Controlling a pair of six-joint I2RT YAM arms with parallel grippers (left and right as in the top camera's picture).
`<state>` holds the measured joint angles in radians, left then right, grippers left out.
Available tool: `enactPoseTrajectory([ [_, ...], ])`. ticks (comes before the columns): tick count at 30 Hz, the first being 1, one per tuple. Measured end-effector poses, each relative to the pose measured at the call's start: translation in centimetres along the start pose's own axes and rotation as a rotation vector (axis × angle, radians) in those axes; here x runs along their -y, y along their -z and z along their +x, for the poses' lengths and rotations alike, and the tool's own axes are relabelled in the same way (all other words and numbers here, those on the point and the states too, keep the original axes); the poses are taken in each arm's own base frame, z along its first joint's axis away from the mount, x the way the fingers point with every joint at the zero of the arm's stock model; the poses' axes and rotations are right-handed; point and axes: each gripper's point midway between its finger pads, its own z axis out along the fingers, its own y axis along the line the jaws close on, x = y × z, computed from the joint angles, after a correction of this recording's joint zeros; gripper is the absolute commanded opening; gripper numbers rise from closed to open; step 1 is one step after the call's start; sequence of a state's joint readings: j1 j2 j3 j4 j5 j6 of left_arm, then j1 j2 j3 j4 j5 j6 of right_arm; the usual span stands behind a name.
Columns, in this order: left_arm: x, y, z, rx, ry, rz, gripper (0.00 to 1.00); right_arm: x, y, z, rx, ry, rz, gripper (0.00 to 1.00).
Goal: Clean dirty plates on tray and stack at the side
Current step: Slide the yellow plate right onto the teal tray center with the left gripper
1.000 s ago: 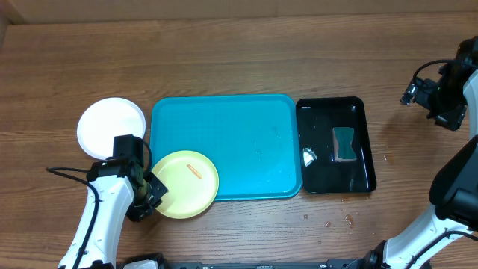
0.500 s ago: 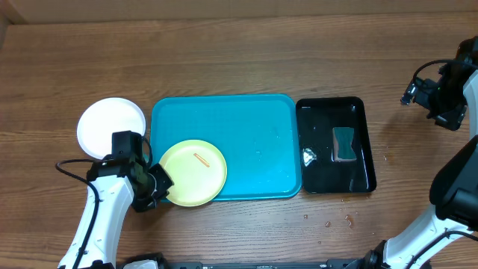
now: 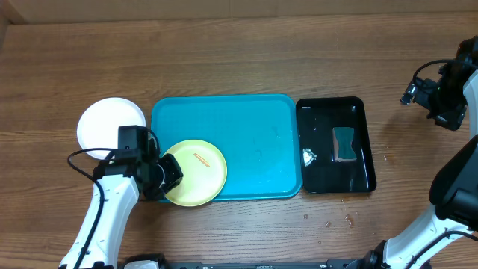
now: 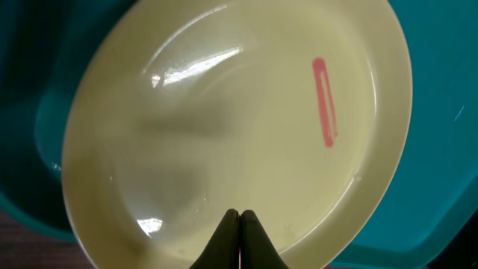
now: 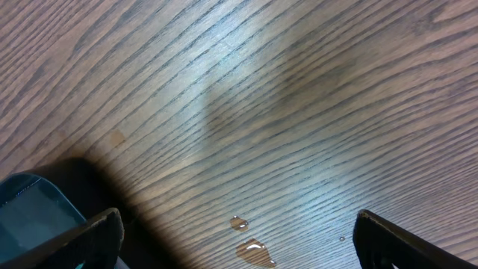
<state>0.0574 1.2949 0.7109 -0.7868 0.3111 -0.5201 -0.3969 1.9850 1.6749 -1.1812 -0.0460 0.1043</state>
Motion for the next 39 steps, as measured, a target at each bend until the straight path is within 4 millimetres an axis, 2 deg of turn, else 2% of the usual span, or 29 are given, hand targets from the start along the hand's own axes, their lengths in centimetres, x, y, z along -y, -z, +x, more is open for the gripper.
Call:
enactPoseTrajectory([
  [3,0.5,0.8,0.4,-0.024,-0.009,-0.012,0.04,0.0,0.0,0.0,0.0,0.0,0.0,1.0],
  [10,4.4,4.4,-1.9,0.049,-0.076,0.037,0.04,0.0,0.0,0.0,0.0,0.0,0.0,1.0],
  [11,4.8,4.5,-1.9,0.051,-0.09,0.039,0.08,0.0,0.0,0.0,0.001,0.0,0.001,1.0],
  [12,4.9,4.5,-1.6,0.044,-0.1,0.029,0.23,0.0,0.0,0.0,0.001,0.0,0.001,1.0],
  [13,4.7,4.4,-1.2,0.034,-0.106,0.009,0.29,0.0,0.0,0.0,0.0,0.0,0.0,1.0],
  [16,2.9,4.3,0.4,-0.012,-0.091,-0.096,0.5,0.0,0.0,0.0,0.0,0.0,0.0,1.0],
  [17,2.1,4.3,0.7,-0.024,-0.073,-0.136,0.54,0.0,0.0,0.0,0.0,0.0,0.001,1.0],
  [21,-0.2,4.3,2.0,-0.085,-0.05,-0.251,0.53,0.0,0.0,0.0,0.0,0.0,0.001,1.0],
  [25,-1.5,3.9,2.7,-0.135,-0.038,-0.316,0.52,0.0,0.0,0.0,0.0,0.0,0.001,1.0],
  [29,-2.7,2.7,3.2,-0.162,-0.011,-0.358,0.42,0.0,0.0,0.0,0.0,0.0,0.001,1.0],
  [35,-3.8,1.4,3.6,-0.175,0.035,-0.394,0.35,0.0,0.0,0.0,0.0,0.0,0.001,1.0],
  [39,-3.9,1.0,3.5,-0.169,0.07,-0.402,0.34,0.0,0.0,0.0,0.0,0.0,0.001,1.0],
])
